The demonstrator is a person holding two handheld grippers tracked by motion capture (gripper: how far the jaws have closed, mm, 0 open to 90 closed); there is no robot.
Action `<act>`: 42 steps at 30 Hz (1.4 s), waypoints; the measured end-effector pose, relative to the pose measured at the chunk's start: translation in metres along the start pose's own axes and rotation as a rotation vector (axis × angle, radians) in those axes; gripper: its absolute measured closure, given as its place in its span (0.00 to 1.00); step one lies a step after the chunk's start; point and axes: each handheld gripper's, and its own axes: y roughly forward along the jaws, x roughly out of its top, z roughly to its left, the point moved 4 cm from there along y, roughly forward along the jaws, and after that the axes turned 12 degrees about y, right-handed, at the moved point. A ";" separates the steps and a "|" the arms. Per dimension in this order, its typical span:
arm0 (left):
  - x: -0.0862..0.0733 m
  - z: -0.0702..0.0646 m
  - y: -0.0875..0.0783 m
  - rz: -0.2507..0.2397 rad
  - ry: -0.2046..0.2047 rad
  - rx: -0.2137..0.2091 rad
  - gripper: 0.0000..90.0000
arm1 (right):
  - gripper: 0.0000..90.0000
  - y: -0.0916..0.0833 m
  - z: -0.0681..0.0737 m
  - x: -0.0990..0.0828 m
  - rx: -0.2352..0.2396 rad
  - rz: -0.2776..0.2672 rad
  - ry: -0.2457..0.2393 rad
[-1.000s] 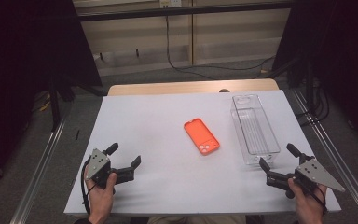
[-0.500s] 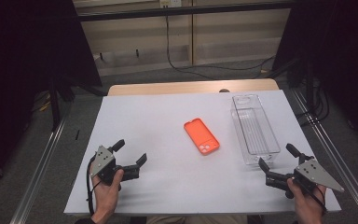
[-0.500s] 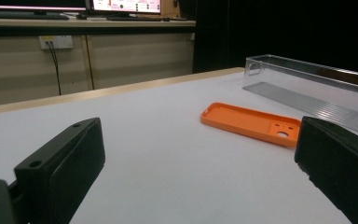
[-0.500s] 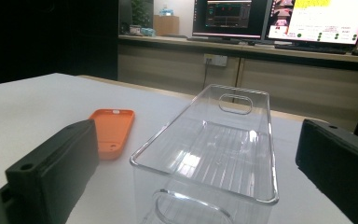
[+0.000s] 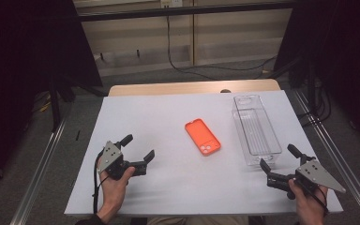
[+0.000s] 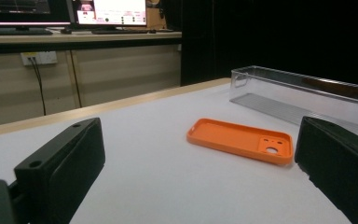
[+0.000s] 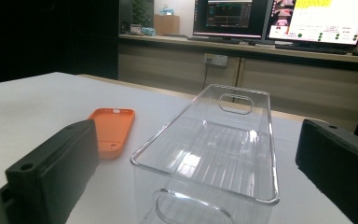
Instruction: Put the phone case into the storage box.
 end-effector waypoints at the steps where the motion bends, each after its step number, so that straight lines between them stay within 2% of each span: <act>1: 0.000 -0.001 0.001 0.003 0.003 -0.008 0.02 | 0.00 0.000 0.000 0.000 -0.001 0.000 0.000; 6: 0.001 -0.007 0.010 0.002 0.023 -0.040 0.02 | 0.00 0.000 0.000 0.000 -0.002 0.002 0.003; 18: 0.002 -0.008 0.028 -0.023 0.010 -0.049 0.02 | 0.00 -0.002 0.000 0.000 -0.004 0.003 0.004; 31: 0.011 -0.018 0.055 -0.039 0.023 -0.092 0.04 | 0.00 -0.002 0.000 0.000 -0.004 0.001 0.002; 33: 0.010 -0.020 0.059 -0.030 0.005 -0.111 0.04 | 0.00 -0.002 0.000 0.000 -0.003 0.002 0.003; 35: 0.008 -0.022 0.064 -0.028 0.016 -0.113 0.04 | 0.00 -0.002 0.000 0.000 -0.002 0.004 0.006; 37: 0.008 -0.024 0.067 -0.028 0.007 -0.125 0.04 | 0.00 -0.001 -0.001 -0.001 -0.001 0.005 0.005; 40: 0.010 -0.024 0.072 -0.050 -0.009 -0.141 0.04 | 0.00 -0.001 -0.001 -0.001 -0.004 0.008 0.006; 41: 0.010 -0.024 0.072 -0.050 -0.009 -0.141 0.04 | 0.00 -0.001 -0.001 -0.001 -0.003 0.010 0.005; 42: 0.013 -0.023 0.074 -0.050 0.008 -0.132 0.04 | 0.00 -0.001 -0.001 -0.001 -0.002 0.010 0.004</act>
